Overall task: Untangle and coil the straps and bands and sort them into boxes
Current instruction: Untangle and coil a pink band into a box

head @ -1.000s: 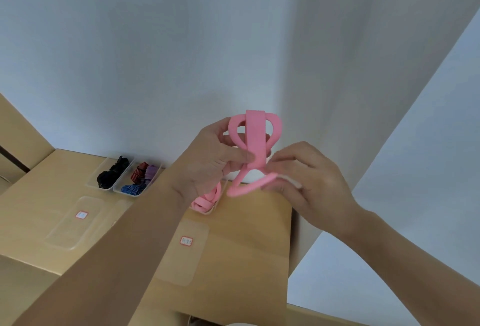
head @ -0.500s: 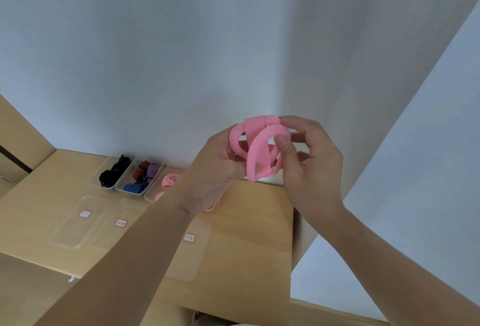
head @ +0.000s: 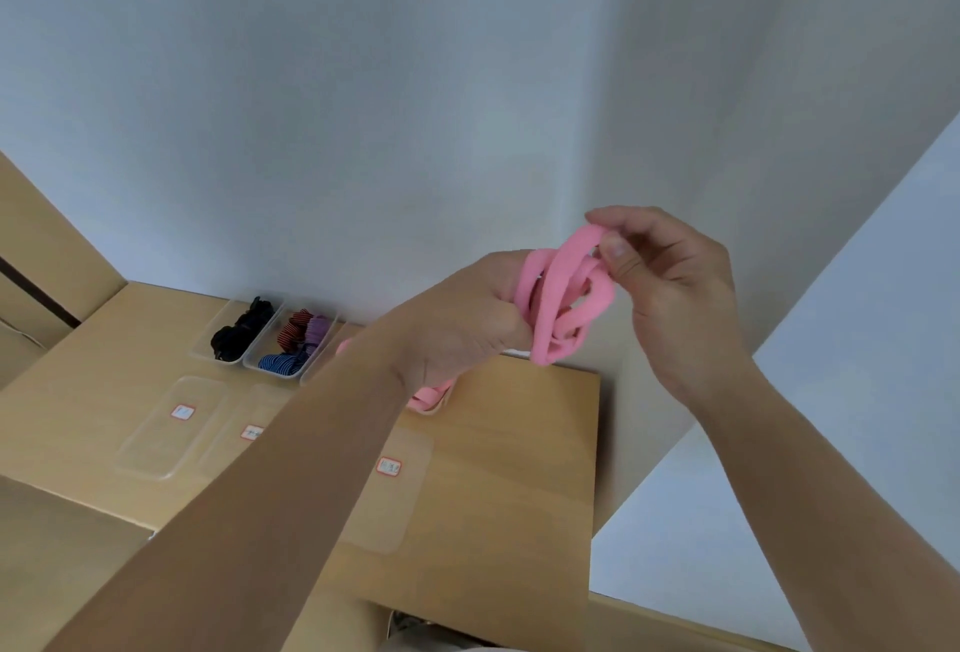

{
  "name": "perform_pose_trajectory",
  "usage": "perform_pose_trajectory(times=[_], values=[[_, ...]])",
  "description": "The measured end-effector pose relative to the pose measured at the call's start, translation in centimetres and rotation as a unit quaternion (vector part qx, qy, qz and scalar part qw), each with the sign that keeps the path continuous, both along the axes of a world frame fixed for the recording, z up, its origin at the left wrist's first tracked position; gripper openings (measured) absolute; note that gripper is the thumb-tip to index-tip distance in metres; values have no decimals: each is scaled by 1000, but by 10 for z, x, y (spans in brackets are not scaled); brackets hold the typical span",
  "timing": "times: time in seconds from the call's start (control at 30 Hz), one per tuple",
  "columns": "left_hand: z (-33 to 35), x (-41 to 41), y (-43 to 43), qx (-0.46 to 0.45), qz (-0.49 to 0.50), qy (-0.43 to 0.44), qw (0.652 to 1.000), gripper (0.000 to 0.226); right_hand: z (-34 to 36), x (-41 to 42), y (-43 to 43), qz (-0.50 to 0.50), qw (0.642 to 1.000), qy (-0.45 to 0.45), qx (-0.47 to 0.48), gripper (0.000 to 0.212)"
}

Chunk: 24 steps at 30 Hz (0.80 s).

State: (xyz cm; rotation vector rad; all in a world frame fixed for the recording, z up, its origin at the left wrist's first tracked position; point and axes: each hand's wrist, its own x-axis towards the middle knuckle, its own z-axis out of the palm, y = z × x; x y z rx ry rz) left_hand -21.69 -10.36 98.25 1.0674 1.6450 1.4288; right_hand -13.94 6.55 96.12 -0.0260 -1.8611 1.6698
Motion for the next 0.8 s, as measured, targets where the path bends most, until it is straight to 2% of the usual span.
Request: perform_pose_trajectory(times=[0.2,0.33,0.5,0.67,0.8], values=[[3,-14,2,-49,-28,60,997,38,-5,-7,4,45,996,-31,-73,30],[2,-19,-4,-54,-88,41,994,43,-5,-10,5,84,993,-39,-74,29],[-5,-24,-15,-19,-78,-19,997,28,-8,-23,-2,103,991,-52,-65,29],[-20,-31,-38,36,-57,-105,992,42,-11,-44,-24,109,993,-40,-14,32],[-20,-51,-56,50,-71,-139,987,35,-14,-63,-46,118,992,-45,-16,28]])
